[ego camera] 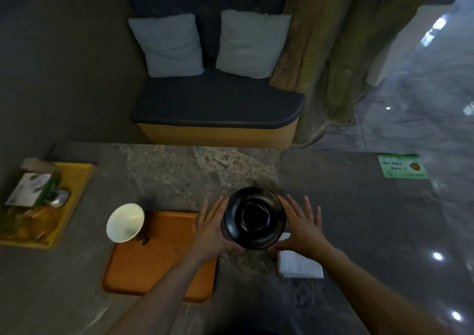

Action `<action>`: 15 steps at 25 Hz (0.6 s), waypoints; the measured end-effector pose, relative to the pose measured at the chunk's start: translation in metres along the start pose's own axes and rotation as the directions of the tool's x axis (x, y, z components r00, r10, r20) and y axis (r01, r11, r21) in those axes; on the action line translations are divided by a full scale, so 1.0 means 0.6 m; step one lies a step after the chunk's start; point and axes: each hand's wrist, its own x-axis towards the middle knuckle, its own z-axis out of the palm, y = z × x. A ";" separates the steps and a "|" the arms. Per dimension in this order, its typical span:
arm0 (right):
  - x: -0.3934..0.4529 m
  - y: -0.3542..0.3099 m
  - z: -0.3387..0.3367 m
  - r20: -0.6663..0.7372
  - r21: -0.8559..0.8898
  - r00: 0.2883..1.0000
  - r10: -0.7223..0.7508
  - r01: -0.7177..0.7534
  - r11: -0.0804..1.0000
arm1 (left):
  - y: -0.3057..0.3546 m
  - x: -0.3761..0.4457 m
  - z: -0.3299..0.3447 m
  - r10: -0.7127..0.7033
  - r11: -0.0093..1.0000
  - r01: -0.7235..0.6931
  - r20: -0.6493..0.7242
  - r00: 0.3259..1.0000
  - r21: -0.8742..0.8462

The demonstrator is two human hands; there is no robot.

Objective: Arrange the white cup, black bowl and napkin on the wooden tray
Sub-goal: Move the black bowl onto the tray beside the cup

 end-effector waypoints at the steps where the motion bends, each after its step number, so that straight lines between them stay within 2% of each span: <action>1: -0.009 -0.006 0.004 0.005 -0.004 1.000 -0.010 0.010 1.000 | -0.003 -0.019 0.000 -0.007 1.000 0.007 -0.005 1.000 -0.024; 5: -0.038 -0.032 0.027 -0.011 -0.003 0.999 -0.050 0.050 0.999 | -0.014 -0.079 -0.002 -0.040 0.998 0.039 -0.026 0.999 -0.057; 10: -0.054 -0.068 0.064 0.017 0.004 0.997 -0.073 0.073 0.997 | -0.040 -0.127 -0.013 -0.019 0.997 0.015 -0.054 0.998 -0.079; 15: -0.061 -0.122 0.106 0.045 0.007 0.997 -0.057 0.057 0.998 | -0.086 -0.164 -0.033 0.009 0.984 -0.016 -0.037 0.999 -0.175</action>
